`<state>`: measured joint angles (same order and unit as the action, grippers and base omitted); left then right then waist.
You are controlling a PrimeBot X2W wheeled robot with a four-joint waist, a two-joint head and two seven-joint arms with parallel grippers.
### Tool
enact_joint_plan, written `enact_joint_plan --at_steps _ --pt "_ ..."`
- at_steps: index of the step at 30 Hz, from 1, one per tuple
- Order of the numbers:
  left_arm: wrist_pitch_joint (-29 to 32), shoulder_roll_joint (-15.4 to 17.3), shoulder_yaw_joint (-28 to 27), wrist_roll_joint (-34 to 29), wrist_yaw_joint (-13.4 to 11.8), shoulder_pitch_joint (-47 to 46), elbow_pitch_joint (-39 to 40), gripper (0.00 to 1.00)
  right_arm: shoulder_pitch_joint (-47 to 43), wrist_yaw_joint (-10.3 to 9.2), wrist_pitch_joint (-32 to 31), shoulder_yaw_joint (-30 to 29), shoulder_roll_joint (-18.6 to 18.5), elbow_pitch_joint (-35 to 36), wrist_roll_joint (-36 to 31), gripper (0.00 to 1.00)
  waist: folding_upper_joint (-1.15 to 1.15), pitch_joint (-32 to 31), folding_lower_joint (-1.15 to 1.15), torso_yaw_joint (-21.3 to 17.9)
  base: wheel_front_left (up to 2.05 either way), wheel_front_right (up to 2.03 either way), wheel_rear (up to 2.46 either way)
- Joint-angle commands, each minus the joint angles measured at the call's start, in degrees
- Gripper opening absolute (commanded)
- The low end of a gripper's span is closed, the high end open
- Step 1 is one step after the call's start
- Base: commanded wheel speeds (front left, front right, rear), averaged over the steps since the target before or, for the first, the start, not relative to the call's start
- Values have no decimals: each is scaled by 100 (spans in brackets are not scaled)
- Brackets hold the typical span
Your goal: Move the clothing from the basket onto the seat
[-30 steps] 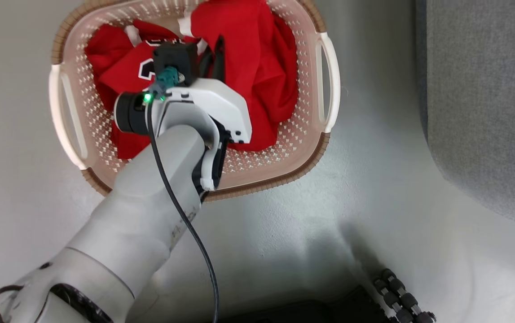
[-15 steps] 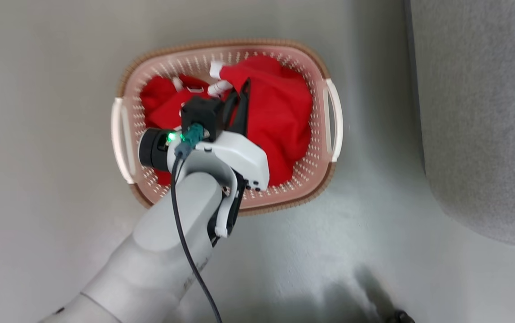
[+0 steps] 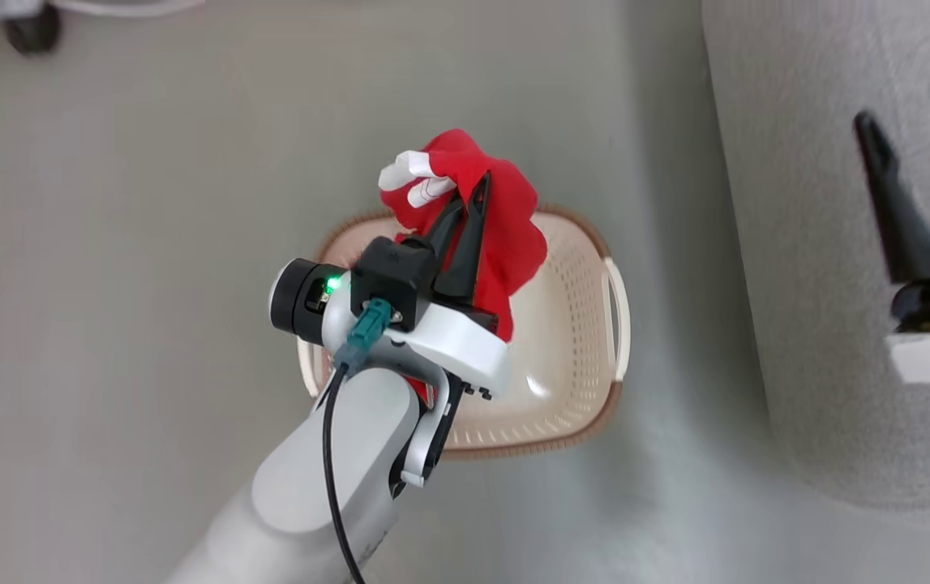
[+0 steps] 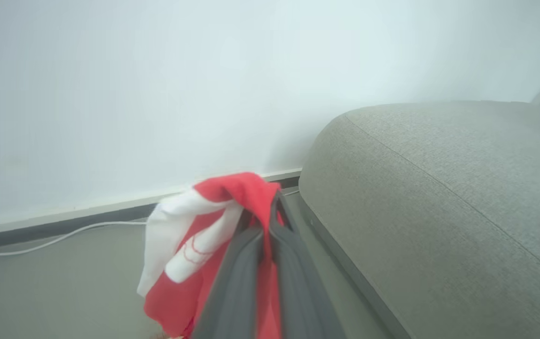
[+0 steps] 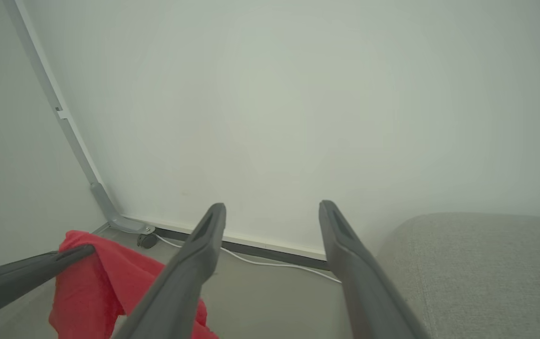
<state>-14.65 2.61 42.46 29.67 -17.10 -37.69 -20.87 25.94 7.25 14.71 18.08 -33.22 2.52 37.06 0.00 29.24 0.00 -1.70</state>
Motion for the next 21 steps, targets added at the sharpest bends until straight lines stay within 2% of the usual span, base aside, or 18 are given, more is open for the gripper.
enact_joint_plan --at_steps 1,12,21 --pt "-35 27 -167 -103 51 94 181 0 -240 24 29 76 -79 69 -56 100 0 -453 0 173 0 0 0" --pt "-35 27 -568 -820 423 247 689 0 -631 24 29 439 389 -504 -226 100 0 -1435 0 283 0 0 0" --pt "-35 27 -763 -1236 709 149 1132 0 -847 24 29 600 659 -785 -367 100 0 -1840 0 323 0 0 0"
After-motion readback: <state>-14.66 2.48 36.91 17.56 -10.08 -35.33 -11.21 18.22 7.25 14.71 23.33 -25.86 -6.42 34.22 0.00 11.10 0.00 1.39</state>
